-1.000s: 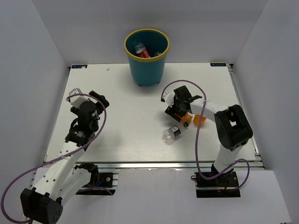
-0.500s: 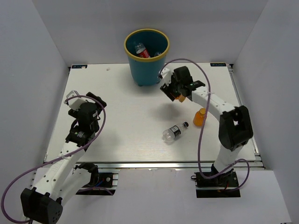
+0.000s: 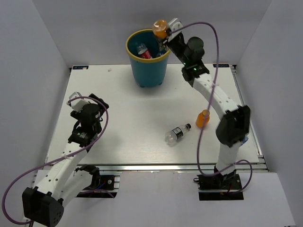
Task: Put the plastic bottles in the bin
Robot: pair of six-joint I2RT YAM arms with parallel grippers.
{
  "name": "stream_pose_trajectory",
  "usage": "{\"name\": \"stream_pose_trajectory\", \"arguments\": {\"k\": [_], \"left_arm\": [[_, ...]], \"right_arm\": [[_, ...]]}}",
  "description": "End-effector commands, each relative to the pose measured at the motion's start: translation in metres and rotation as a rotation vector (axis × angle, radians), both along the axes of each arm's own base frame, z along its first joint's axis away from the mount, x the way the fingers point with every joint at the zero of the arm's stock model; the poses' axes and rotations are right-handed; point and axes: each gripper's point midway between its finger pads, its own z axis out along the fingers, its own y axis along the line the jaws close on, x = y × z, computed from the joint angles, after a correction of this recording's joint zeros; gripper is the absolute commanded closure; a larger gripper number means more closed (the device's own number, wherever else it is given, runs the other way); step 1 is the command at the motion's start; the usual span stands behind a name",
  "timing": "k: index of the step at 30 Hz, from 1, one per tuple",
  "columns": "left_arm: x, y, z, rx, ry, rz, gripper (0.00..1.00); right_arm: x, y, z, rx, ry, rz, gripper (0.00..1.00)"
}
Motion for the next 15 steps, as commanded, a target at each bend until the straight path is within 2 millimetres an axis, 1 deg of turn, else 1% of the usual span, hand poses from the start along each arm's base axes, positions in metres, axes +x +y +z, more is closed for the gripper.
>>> {"name": "stream_pose_trajectory", "arguments": {"k": [1, 2, 3, 4, 5, 6, 8, 10, 11, 12, 14, 15], "left_arm": [[0.002, -0.002, 0.002, -0.006, -0.023, -0.013, 0.02], [0.002, -0.002, 0.002, -0.007, -0.026, -0.015, 0.02], [0.002, -0.002, 0.002, -0.006, -0.025, -0.018, 0.02], [0.003, -0.004, 0.003, -0.008, -0.028, -0.023, 0.02], [0.003, -0.004, 0.002, -0.006, -0.024, -0.025, 0.02], [0.004, -0.004, 0.002, -0.006, -0.023, -0.028, 0.02], [0.004, -0.005, 0.0, -0.003, -0.015, -0.031, 0.02], [0.005, -0.005, 0.0, -0.005, -0.012, -0.034, 0.02], [0.005, -0.007, 0.001, -0.008, -0.018, -0.04, 0.02], [0.005, -0.007, 0.001, -0.011, -0.02, -0.044, 0.02], [0.007, -0.012, 0.001, -0.018, -0.029, -0.067, 0.02], [0.008, -0.014, 0.002, -0.018, -0.031, -0.078, 0.02]], "right_arm": [[0.053, 0.013, -0.002, 0.153, -0.033, -0.039, 0.49], [0.052, 0.015, 0.027, 0.201, -0.093, -0.027, 0.5], [0.074, 0.027, -0.001, 0.2, -0.066, -0.026, 0.5], [0.082, 0.031, -0.002, 0.224, -0.063, -0.021, 0.49], [0.077, 0.03, 0.026, 0.282, -0.107, 0.003, 0.44], [0.089, 0.038, 0.006, 0.288, -0.085, 0.006, 0.26], [0.088, 0.037, 0.015, 0.331, -0.108, 0.019, 0.11], [0.086, 0.037, 0.018, 0.33, -0.093, 0.017, 0.11], [0.086, 0.037, 0.013, 0.312, -0.085, 0.015, 0.11], [0.075, 0.033, 0.029, 0.306, -0.109, 0.026, 0.11], [0.061, 0.035, 0.039, 0.26, -0.106, 0.058, 0.11], [0.055, 0.035, 0.048, 0.243, -0.109, 0.07, 0.11]]}}
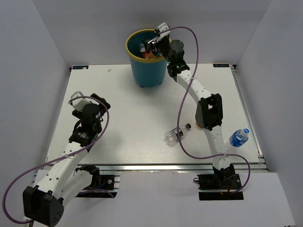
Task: Put the plastic bottles in the bin
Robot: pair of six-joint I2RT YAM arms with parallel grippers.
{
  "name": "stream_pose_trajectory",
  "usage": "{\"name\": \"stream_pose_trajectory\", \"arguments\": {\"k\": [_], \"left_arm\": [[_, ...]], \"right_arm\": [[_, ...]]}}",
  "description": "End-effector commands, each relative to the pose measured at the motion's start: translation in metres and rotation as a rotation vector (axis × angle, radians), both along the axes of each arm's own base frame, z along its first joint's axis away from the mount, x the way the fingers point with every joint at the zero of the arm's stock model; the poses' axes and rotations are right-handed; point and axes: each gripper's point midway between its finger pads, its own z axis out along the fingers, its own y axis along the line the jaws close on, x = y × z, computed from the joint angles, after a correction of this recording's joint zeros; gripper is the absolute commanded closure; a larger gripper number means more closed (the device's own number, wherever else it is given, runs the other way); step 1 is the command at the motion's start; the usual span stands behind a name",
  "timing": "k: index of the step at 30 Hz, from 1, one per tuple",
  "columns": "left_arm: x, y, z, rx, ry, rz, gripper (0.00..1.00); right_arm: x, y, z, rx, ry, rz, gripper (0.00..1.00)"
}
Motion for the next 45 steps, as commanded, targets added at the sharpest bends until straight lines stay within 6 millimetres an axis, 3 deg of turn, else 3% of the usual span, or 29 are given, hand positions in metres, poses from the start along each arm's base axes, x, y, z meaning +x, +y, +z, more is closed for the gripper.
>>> {"name": "stream_pose_trajectory", "arguments": {"k": [1, 2, 3, 5, 6, 7, 8, 9, 10, 11, 13, 15, 16, 18, 19, 22, 23, 26, 32, 41, 45], "left_arm": [[0.004, -0.007, 0.005, -0.012, -0.027, -0.042, 0.02], [0.003, -0.007, 0.004, -0.008, -0.02, -0.047, 0.02], [0.003, -0.007, 0.006, -0.01, -0.022, -0.047, 0.02], [0.001, -0.005, 0.005, -0.006, -0.011, -0.039, 0.02], [-0.001, -0.004, 0.007, -0.007, -0.016, -0.033, 0.02], [-0.001, -0.004, 0.008, -0.01, -0.021, -0.034, 0.02], [0.0, -0.004, 0.008, -0.012, -0.025, -0.035, 0.02], [0.0, -0.006, 0.009, -0.015, -0.027, -0.044, 0.02], [0.001, -0.007, 0.008, -0.015, -0.026, -0.051, 0.02], [0.001, -0.008, 0.008, -0.018, -0.025, -0.053, 0.02], [0.004, -0.011, 0.006, -0.021, -0.014, -0.067, 0.02], [0.005, -0.013, 0.004, -0.023, -0.003, -0.077, 0.02], [0.007, -0.016, 0.001, -0.024, 0.007, -0.088, 0.02], [0.008, -0.017, -0.001, -0.027, 0.019, -0.094, 0.02], [0.008, -0.018, -0.002, -0.028, 0.025, -0.1, 0.02], [0.008, -0.019, -0.004, -0.031, 0.025, -0.104, 0.02], [0.008, -0.02, -0.004, -0.031, 0.025, -0.105, 0.02], [0.008, -0.021, -0.005, -0.032, 0.031, -0.112, 0.02], [0.008, -0.022, -0.003, -0.032, 0.025, -0.121, 0.02], [0.005, -0.017, -0.002, -0.032, 0.022, -0.091, 0.02], [0.004, -0.014, 0.001, -0.032, 0.012, -0.082, 0.02]], "right_arm": [[-0.066, -0.025, 0.144, 0.077, -0.221, 0.045, 0.11], [-0.068, -0.021, 0.134, 0.025, -0.164, 0.071, 0.11], [-0.082, -0.026, 0.142, -0.019, -0.162, 0.076, 0.11], [-0.109, -0.037, 0.138, -0.111, -0.054, 0.1, 0.11], [-0.111, -0.039, 0.104, -0.178, 0.04, 0.099, 0.11], [-0.113, -0.054, 0.09, -0.185, 0.129, 0.031, 0.11], [-0.139, -0.073, 0.103, -0.166, 0.17, 0.004, 0.11], [-0.143, -0.081, 0.034, -0.216, 0.357, -0.02, 0.11], [-0.149, -0.101, 0.012, -0.216, 0.43, -0.108, 0.11], [-0.174, -0.118, 0.023, -0.179, 0.434, -0.133, 0.11], [-0.195, -0.15, -0.033, -0.199, 0.574, -0.25, 0.11], [-0.214, -0.176, -0.07, -0.232, 0.706, -0.356, 0.11], [-0.224, -0.2, -0.09, -0.202, 0.768, -0.474, 0.11], [-0.239, -0.225, -0.116, -0.201, 0.832, -0.594, 0.11], [-0.252, -0.245, -0.146, -0.237, 0.886, -0.686, 0.11], [-0.272, -0.264, -0.166, -0.223, 0.938, -0.733, 0.1], [-0.279, -0.268, -0.184, -0.26, 0.971, -0.733, 0.11], [-0.288, -0.277, -0.207, -0.283, 1.017, -0.736, 0.11], [-0.287, -0.303, -0.227, -0.242, 1.06, -0.807, 0.11], [-0.281, -0.29, -0.256, -0.209, 1.147, -0.665, 0.11], [-0.281, -0.299, -0.272, -0.201, 1.197, -0.705, 0.11]]}}
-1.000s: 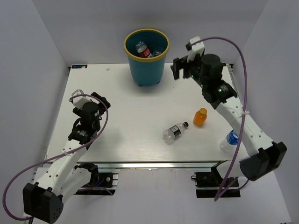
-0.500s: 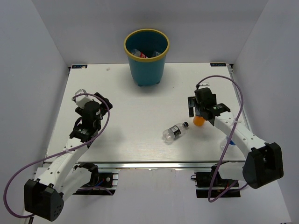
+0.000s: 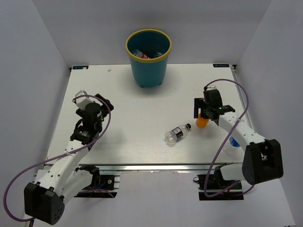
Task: Put the plastic bottles in the bin
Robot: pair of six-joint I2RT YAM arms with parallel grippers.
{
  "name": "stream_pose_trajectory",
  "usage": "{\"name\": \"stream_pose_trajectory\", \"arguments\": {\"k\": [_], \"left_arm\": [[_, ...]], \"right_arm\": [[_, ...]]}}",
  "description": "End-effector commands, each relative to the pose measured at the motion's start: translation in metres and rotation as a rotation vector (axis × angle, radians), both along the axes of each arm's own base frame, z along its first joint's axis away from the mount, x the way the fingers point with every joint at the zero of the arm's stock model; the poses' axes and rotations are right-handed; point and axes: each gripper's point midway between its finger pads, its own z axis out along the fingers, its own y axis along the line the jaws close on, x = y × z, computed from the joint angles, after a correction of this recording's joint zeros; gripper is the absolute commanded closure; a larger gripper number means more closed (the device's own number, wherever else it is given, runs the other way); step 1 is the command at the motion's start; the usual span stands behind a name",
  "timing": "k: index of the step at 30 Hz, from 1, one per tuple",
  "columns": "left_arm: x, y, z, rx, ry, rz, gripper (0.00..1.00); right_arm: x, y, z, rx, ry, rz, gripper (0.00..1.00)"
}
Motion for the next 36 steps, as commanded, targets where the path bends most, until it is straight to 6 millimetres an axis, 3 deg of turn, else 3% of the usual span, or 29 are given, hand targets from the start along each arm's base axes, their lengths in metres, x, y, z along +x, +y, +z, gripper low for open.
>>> {"name": "stream_pose_trajectory", "arguments": {"k": [1, 8, 10, 14, 16, 19, 23, 24, 26, 27, 29, 30, 31, 33, 34, 36], "left_arm": [[-0.002, 0.006, 0.015, -0.009, -0.039, 0.023, 0.02], [-0.003, 0.008, 0.014, -0.004, -0.034, 0.034, 0.02], [-0.002, 0.008, 0.014, -0.005, -0.035, 0.035, 0.02], [-0.003, 0.009, 0.014, 0.0, -0.031, 0.043, 0.02], [-0.003, 0.01, 0.013, 0.001, -0.03, 0.045, 0.02], [-0.002, 0.009, 0.013, -0.002, -0.034, 0.046, 0.02], [-0.001, 0.012, 0.013, 0.005, -0.029, 0.059, 0.02], [-0.001, 0.012, 0.012, 0.007, -0.025, 0.06, 0.02], [-0.001, 0.013, 0.011, 0.011, -0.023, 0.067, 0.02], [-0.001, 0.014, 0.011, 0.015, -0.021, 0.069, 0.02], [0.0, 0.013, 0.01, 0.019, -0.018, 0.067, 0.02], [0.0, 0.014, 0.01, 0.022, -0.016, 0.071, 0.02], [0.001, 0.014, 0.009, 0.025, -0.013, 0.072, 0.02], [0.002, 0.014, 0.006, 0.029, -0.005, 0.075, 0.02], [0.002, 0.015, 0.006, 0.034, -0.001, 0.082, 0.02], [0.003, 0.016, 0.004, 0.043, 0.01, 0.086, 0.02]], "right_arm": [[0.007, -0.002, -0.007, 0.031, 0.0, -0.034, 0.11], [0.012, -0.006, -0.027, 0.027, 0.046, -0.064, 0.13], [0.016, -0.005, -0.028, 0.036, 0.037, -0.062, 0.18], [0.018, 0.005, -0.021, 0.073, 0.035, -0.009, 0.43], [0.021, 0.007, -0.012, 0.081, 0.012, 0.008, 0.46], [0.03, 0.019, 0.018, 0.129, -0.061, 0.056, 0.55], [0.052, 0.063, 0.091, 0.246, -0.22, 0.242, 0.55], [0.062, 0.078, 0.125, 0.252, -0.299, 0.292, 0.54], [0.071, 0.106, 0.157, 0.266, -0.382, 0.392, 0.54], [0.078, 0.118, 0.191, 0.274, -0.461, 0.433, 0.54], [0.089, 0.141, 0.214, 0.271, -0.521, 0.518, 0.54], [0.093, 0.157, 0.252, 0.293, -0.616, 0.553, 0.54], [0.106, 0.166, 0.254, 0.259, -0.639, 0.583, 0.55], [0.119, 0.184, 0.28, 0.258, -0.721, 0.616, 0.54], [0.137, 0.189, 0.295, 0.25, -0.764, 0.583, 0.54], [0.151, 0.204, 0.31, 0.245, -0.812, 0.575, 0.53]]}}
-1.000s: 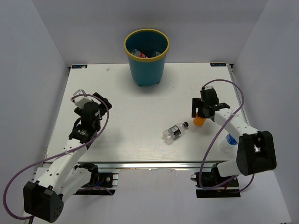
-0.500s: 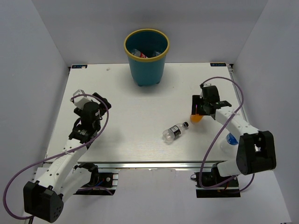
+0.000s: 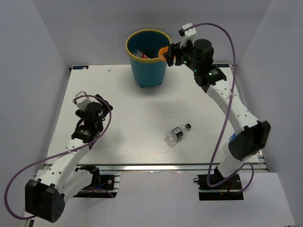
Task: Put the plastic bottles in the bin
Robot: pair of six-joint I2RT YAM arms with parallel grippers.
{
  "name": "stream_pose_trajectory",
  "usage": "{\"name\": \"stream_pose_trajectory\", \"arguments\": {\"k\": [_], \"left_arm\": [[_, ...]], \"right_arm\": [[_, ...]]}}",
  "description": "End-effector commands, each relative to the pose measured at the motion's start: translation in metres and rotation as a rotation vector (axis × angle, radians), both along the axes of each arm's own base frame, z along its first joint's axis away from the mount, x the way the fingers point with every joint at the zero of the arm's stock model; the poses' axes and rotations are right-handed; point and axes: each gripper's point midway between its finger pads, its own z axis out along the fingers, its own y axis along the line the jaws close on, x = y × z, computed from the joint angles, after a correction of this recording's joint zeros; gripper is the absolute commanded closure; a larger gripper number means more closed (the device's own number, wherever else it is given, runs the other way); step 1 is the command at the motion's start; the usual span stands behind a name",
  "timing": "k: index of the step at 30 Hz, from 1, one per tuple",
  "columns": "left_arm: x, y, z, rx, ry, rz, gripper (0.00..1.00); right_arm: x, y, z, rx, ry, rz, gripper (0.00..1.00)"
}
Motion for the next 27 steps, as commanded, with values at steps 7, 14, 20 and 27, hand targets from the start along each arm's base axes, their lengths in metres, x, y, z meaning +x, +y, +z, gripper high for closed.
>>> {"name": "stream_pose_trajectory", "arguments": {"k": [7, 14, 20, 27], "left_arm": [[0.007, 0.006, 0.009, 0.028, 0.003, 0.034, 0.02], [0.008, 0.005, 0.005, 0.035, 0.014, 0.022, 0.02], [0.01, 0.003, 0.005, 0.033, 0.015, 0.012, 0.02], [0.008, 0.004, 0.005, 0.028, 0.019, 0.017, 0.02]], "right_arm": [[0.118, 0.046, 0.041, 0.071, -0.227, -0.163, 0.5], [0.155, 0.06, 0.044, 0.133, -0.358, -0.2, 0.11], [0.118, 0.058, 0.082, 0.144, -0.4, -0.118, 0.11], [0.036, 0.031, 0.091, -0.011, -0.248, -0.009, 0.11]]}}
